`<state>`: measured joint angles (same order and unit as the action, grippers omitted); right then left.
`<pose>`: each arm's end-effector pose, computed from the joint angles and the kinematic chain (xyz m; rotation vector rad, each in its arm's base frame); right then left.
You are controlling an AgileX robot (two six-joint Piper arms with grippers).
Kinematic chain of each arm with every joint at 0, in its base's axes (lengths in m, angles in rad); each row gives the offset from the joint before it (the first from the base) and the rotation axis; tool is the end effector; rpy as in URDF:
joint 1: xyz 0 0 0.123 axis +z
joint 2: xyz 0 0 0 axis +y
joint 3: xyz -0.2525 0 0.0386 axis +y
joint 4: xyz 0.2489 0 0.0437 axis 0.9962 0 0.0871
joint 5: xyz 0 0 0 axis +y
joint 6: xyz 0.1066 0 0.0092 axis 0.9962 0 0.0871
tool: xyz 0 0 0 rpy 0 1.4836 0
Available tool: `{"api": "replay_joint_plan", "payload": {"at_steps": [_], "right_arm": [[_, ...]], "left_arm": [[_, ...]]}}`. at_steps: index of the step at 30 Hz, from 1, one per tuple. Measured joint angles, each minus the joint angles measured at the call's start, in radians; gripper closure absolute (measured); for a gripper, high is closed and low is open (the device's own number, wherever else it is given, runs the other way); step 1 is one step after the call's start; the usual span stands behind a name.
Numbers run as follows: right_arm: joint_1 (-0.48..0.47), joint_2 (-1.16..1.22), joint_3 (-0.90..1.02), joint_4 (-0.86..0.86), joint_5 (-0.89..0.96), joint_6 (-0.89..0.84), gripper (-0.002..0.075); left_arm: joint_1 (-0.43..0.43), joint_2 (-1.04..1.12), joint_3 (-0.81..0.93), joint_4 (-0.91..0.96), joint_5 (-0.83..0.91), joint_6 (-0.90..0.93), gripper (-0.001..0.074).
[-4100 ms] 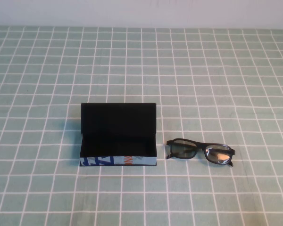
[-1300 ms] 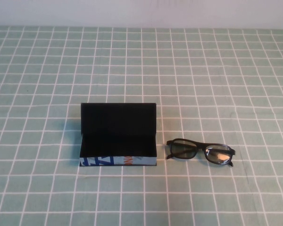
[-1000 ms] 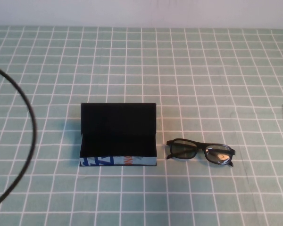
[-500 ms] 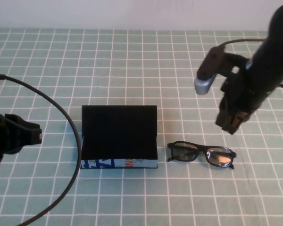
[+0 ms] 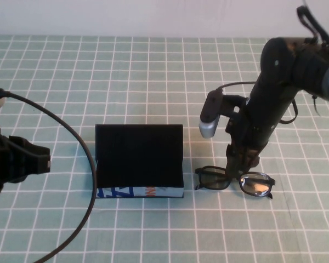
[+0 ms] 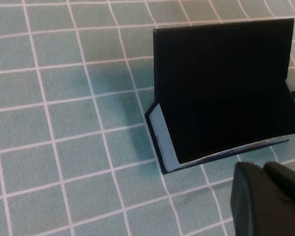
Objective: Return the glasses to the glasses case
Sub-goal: Pick up the glasses from the table, then place the glasses in the glasses case
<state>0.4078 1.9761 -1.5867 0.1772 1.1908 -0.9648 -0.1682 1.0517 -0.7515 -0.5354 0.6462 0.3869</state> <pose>0.3516 0.1710 0.1806 -1.8397 2.3872 0.2104 0.2219 -0.0711 0.2572 0.2855 2.3438 -0.4770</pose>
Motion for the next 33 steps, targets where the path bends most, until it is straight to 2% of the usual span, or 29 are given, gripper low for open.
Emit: {"api": "replay_joint_plan", "payload": {"at_steps": [4, 10, 13, 18, 20, 26, 33], "right_arm": [[0.000, 0.042, 0.000, -0.019, -0.008, 0.000, 0.0416], [0.000, 0.074, -0.002, -0.023, -0.024, 0.000, 0.0415], [0.000, 0.084, -0.002, -0.019, -0.024, 0.000, 0.0469], [0.000, 0.084, -0.002, 0.004, -0.015, 0.000, 0.0649], [0.000, 0.084, -0.002, 0.011, 0.001, 0.000, 0.0694], [0.000, 0.084, -0.032, 0.013, 0.021, 0.000, 0.0719], [0.000, 0.073, -0.152, 0.030, 0.021, 0.021, 0.0720]], "left_arm": [[0.000, 0.000, 0.000, 0.000, 0.002, 0.000, 0.0733], [0.000, 0.000, 0.000, -0.002, 0.014, 0.000, 0.0734], [0.000, 0.000, 0.000, -0.004, 0.020, 0.000, 0.0734], [0.000, 0.000, 0.000, -0.004, 0.022, 0.000, 0.0733], [0.000, 0.000, 0.000, -0.004, 0.022, 0.000, 0.0734], [0.000, 0.000, 0.000, -0.004, 0.027, 0.000, 0.0733], [0.000, 0.000, 0.000, -0.004, 0.044, 0.000, 0.0734]]}}
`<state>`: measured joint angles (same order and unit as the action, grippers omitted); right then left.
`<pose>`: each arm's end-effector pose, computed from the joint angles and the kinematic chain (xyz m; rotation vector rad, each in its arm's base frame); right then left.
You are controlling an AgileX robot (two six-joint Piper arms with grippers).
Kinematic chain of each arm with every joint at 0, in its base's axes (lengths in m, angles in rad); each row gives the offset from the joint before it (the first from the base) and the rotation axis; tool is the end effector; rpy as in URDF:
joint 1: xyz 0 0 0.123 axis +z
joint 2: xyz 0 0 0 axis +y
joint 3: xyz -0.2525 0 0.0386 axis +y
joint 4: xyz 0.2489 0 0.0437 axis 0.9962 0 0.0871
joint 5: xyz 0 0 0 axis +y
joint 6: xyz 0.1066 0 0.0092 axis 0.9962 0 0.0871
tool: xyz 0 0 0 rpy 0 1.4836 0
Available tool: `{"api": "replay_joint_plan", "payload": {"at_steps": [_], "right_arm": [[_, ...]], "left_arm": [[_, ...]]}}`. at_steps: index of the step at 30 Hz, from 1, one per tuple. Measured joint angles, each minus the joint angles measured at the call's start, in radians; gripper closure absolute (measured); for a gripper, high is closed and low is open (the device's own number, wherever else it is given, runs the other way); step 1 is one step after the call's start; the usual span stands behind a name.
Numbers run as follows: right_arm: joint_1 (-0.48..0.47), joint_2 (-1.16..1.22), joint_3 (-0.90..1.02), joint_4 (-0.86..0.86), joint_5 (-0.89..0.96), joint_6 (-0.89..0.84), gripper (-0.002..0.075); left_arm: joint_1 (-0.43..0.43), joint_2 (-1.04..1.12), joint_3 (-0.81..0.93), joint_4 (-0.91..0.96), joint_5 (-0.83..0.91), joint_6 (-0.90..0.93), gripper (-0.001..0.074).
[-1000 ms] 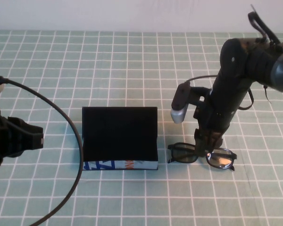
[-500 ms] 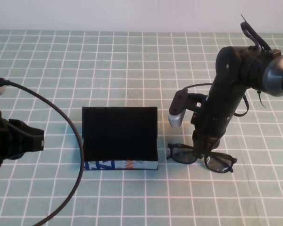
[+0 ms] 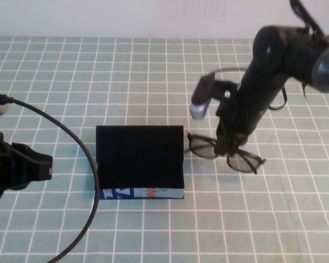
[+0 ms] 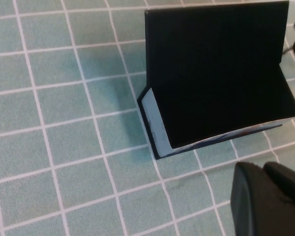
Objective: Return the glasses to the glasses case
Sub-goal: Place the glasses in the glasses case
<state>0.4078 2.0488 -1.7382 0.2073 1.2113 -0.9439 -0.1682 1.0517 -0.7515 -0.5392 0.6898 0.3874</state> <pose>0.3734 0.1838 0.1910 -1.7753 2.3553 0.2307 0.2181 -0.0725 0.2549 0.3034 2.3794 -0.4988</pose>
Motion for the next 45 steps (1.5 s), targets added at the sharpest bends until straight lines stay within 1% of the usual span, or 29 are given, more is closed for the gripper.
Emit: {"api": "replay_joint_plan", "payload": {"at_steps": [6, 9, 12, 17, 21, 30, 39, 41, 45], "right_arm": [[0.007, -0.059, -0.080, 0.079, 0.008, 0.011, 0.0720], [0.043, -0.075, -0.111, 0.086, 0.012, 0.023, 0.0720], [0.107, -0.075, -0.136, 0.086, 0.012, 0.028, 0.0720], [0.241, -0.044, -0.194, 0.055, 0.018, 0.028, 0.0720], [0.292, 0.014, -0.239, 0.045, 0.019, 0.028, 0.0720], [0.308, 0.139, -0.290, 0.000, 0.019, 0.018, 0.0720], [0.309, 0.163, -0.290, -0.016, 0.019, 0.014, 0.0715], [0.309, 0.163, -0.290, -0.016, 0.019, 0.013, 0.0692], [0.309, 0.164, -0.290, -0.016, 0.019, 0.010, 0.0606]], "left_arm": [[0.000, 0.000, 0.000, 0.006, 0.000, 0.000, 0.0734], [0.000, 0.000, 0.000, 0.007, -0.004, 0.002, 0.0734], [0.000, 0.000, 0.000, 0.007, -0.006, 0.002, 0.0733], [0.000, 0.000, 0.000, 0.007, -0.006, 0.004, 0.0733], [0.000, 0.000, 0.000, 0.007, -0.006, 0.004, 0.0733], [0.000, 0.000, 0.000, 0.007, 0.014, 0.004, 0.0733], [0.000, 0.000, 0.000, 0.007, 0.018, 0.004, 0.0733], [0.000, 0.000, 0.000, 0.007, 0.018, 0.004, 0.0733], [0.000, 0.000, 0.000, 0.007, 0.018, 0.004, 0.0734]]}}
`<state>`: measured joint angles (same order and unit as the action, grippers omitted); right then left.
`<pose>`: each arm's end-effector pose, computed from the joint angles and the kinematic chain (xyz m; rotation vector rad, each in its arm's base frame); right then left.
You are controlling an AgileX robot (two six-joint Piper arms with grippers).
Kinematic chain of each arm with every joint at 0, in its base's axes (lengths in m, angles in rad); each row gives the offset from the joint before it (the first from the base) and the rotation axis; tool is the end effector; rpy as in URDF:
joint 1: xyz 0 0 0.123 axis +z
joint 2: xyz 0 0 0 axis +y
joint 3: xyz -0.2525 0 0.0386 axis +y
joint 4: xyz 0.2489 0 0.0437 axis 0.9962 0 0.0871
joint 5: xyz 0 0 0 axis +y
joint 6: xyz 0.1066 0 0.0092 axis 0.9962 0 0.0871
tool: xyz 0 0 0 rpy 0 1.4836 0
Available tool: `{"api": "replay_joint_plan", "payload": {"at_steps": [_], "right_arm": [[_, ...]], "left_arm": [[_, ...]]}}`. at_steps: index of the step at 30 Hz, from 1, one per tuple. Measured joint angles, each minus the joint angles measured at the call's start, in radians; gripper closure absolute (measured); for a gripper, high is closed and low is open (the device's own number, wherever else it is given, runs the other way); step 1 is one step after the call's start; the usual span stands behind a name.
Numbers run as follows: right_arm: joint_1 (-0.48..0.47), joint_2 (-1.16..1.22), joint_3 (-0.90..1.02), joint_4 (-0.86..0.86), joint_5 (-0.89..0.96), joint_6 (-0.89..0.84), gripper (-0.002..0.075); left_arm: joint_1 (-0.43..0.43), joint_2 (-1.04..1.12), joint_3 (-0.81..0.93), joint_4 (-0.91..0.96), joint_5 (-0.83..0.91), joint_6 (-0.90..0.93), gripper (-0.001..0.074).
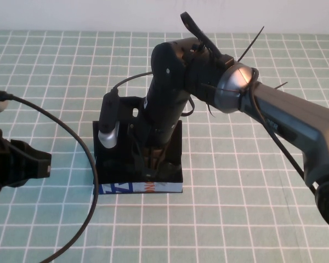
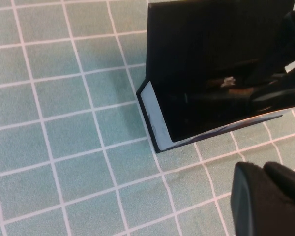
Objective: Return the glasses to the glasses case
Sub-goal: Place the glasses in the glasses case
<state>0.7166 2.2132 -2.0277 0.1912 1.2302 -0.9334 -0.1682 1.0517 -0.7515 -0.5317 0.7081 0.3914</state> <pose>0.3347 0.3170 0.1970 -2.0683 1.9929 0.2313 0.2165 -0.0726 0.2537 0.3220 2.3945 -0.4965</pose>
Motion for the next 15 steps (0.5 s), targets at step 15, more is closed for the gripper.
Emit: {"api": "replay_joint_plan", "payload": {"at_steps": [15], "right_arm": [[-0.030, -0.046, -0.075, 0.045, -0.021, 0.084, 0.0680]], "left_arm": [[0.000, 0.065, 0.000, -0.001, 0.088, 0.231, 0.0733]]}}
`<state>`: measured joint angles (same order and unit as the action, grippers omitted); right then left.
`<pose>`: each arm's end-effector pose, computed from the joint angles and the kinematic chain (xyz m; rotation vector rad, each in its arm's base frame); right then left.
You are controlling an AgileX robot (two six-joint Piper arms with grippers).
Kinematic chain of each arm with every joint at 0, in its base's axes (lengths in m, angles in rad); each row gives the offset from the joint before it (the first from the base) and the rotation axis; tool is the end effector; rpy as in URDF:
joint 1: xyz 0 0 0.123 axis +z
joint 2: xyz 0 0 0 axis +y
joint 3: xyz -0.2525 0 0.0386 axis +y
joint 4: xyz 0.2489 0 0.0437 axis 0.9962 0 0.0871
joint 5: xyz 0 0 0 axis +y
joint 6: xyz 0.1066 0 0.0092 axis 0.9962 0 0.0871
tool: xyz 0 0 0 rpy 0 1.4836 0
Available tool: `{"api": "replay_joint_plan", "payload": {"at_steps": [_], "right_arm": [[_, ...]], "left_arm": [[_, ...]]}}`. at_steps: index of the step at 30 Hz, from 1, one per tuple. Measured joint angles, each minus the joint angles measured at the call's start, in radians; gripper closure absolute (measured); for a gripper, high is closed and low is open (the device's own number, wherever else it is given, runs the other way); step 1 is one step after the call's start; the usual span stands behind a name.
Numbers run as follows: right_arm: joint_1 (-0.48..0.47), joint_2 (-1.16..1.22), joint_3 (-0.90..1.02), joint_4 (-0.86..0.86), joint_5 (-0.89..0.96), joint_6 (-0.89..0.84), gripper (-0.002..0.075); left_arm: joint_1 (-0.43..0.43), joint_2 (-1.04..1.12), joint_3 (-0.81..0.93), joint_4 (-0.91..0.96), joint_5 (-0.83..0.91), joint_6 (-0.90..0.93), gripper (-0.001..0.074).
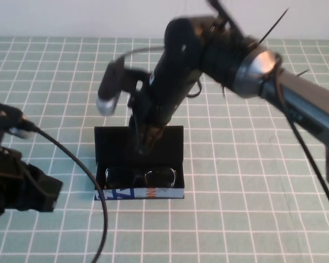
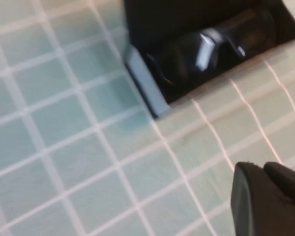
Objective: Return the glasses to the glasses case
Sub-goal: Place the glasses in the glasses case, then close the glasses case
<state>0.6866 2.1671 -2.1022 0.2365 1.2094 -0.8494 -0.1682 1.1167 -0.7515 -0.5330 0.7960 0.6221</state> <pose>0.3446 0.3128 0.2412 -1.8548 2.0007 0.2812 0.2161 -0.0761 0.2349 0.6370 2.4477 -0.4513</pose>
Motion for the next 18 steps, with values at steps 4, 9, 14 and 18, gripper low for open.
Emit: {"api": "replay_joint_plan", "payload": {"at_steps": [4, 9, 14, 18], "right_arm": [[-0.051, -0.017, -0.047, 0.063, -0.054, 0.163, 0.0726], [-0.133, -0.011, -0.049, 0.141, -0.120, 0.358, 0.0735], [-0.202, 0.017, -0.049, 0.182, -0.146, 0.405, 0.0737], [-0.241, 0.053, -0.047, 0.265, -0.168, 0.396, 0.0737]], "left_arm": [[0.000, 0.084, 0.000, -0.144, 0.071, 0.196, 0.0734], [-0.035, 0.197, 0.000, -0.274, 0.050, 0.321, 0.0733], [-0.118, 0.278, 0.000, -0.291, -0.055, 0.352, 0.0733], [-0.220, 0.358, 0.000, -0.302, -0.155, 0.347, 0.0733]]}}
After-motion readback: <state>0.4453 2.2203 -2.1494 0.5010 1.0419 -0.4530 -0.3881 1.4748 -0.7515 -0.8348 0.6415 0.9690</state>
